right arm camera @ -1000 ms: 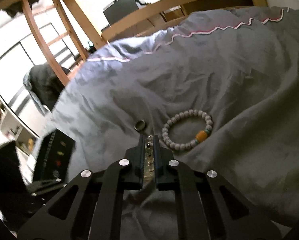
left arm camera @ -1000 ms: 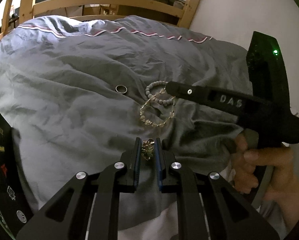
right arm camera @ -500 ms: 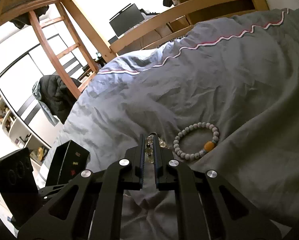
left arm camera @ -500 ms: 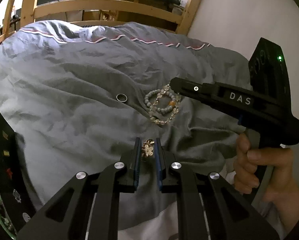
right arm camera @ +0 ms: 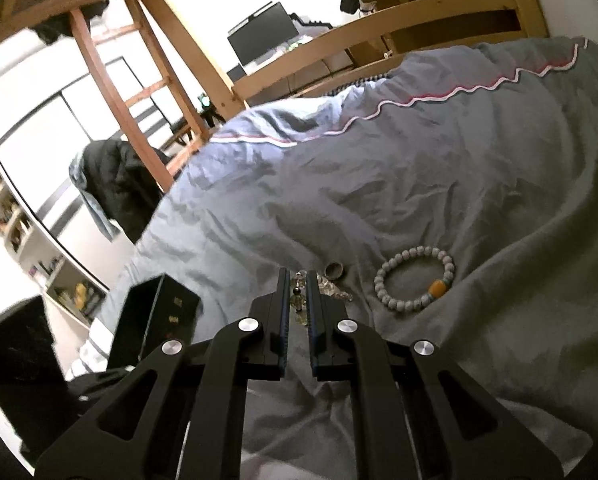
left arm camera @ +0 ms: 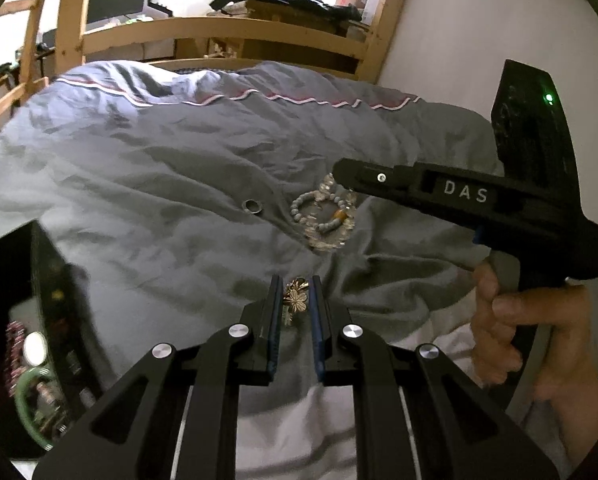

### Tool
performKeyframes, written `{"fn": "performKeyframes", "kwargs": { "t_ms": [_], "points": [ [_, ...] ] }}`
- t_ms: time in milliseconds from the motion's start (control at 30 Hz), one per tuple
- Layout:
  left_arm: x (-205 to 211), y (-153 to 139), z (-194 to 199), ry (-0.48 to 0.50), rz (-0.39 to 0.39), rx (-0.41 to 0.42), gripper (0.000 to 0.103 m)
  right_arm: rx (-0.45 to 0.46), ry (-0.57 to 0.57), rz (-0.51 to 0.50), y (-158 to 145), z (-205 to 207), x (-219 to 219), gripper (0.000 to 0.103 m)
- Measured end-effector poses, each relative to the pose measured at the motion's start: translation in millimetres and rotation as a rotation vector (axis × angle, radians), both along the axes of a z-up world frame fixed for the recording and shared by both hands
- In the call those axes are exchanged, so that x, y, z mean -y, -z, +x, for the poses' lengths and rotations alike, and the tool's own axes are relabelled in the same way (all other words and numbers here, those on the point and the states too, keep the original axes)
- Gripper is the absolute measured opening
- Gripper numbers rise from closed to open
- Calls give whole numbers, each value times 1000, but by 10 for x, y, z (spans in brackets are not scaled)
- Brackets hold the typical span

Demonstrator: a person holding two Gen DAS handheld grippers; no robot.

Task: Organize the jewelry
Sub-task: 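Lift and carry the gold charm and gold chain over the black box with both grippers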

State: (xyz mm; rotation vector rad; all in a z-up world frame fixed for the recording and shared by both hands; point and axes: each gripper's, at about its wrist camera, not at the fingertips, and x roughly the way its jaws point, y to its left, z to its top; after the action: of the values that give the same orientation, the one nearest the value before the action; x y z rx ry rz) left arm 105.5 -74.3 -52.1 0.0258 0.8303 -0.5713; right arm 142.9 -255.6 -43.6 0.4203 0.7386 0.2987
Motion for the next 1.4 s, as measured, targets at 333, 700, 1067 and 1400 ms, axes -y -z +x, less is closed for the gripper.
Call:
{"fn": "performKeyframes", "kwargs": {
  "t_ms": [333,700,1067,1400],
  "points": [
    [-473,-434,-283,-113,7,57,13,-47,-35,-174,-203,-314,-370,9],
    [-1014,-626,-345,-215,-3,66,13,-24,-72,-184,-458,-493,-656,9],
    [-757,-245,-243,-120,-27,-23,28,-5,-46,-197,-578,-521,-662,9],
    [-212,409,12,-61,71,-109,32,-13,-14,-185,-556,-578,-422,9]
  ]
}}
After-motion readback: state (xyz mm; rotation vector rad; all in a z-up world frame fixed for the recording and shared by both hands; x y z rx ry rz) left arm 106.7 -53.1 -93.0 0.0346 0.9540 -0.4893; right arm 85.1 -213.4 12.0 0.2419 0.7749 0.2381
